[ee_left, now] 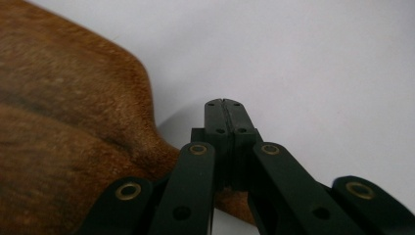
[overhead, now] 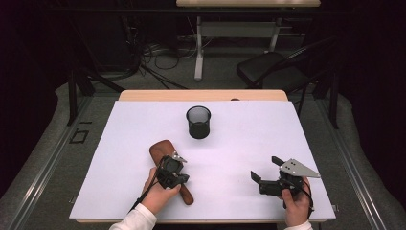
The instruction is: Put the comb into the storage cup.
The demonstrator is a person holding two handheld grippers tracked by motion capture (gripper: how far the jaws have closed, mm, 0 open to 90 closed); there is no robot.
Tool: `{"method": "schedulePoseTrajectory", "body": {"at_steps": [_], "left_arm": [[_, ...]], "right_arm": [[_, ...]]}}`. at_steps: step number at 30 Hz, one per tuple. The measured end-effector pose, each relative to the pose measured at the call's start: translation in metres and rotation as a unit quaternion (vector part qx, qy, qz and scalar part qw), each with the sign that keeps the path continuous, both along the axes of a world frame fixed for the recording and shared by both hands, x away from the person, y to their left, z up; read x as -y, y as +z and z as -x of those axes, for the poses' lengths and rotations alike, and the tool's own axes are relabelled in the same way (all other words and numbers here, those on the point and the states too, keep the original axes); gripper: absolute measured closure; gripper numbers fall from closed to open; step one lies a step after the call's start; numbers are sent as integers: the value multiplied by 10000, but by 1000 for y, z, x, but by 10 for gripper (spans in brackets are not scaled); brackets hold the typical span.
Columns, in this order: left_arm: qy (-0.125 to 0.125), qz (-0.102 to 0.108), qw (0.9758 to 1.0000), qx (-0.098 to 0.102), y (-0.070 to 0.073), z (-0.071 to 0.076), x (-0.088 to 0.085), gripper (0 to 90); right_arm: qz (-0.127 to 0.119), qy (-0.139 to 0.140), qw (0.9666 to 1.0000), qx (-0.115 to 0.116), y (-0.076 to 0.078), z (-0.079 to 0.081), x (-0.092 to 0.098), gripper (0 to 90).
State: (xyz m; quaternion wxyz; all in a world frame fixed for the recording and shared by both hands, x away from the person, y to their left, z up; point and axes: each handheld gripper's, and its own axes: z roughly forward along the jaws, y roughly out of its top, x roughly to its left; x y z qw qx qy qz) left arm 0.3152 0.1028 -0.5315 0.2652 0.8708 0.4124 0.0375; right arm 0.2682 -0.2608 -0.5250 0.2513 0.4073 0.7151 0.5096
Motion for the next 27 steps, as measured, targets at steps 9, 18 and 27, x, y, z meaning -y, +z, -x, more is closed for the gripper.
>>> {"method": "schedulePoseTrajectory", "body": {"at_steps": [9, 18, 27], "left_arm": [[135, -15, 9999, 77, 1, 10, -18, 900], [297, -40, 9995, 130, 0, 15, -36, 900], [485, -17, 9988, 113, -1, 20, -56, 900]], "right_arm": [[-22, 7, 10000, 11, 0, 1, -1, 38], [-16, 6, 10000, -2, 0, 1, -1, 39], [-22, 10, 10000, 6, 1, 1, -1, 38]]}}
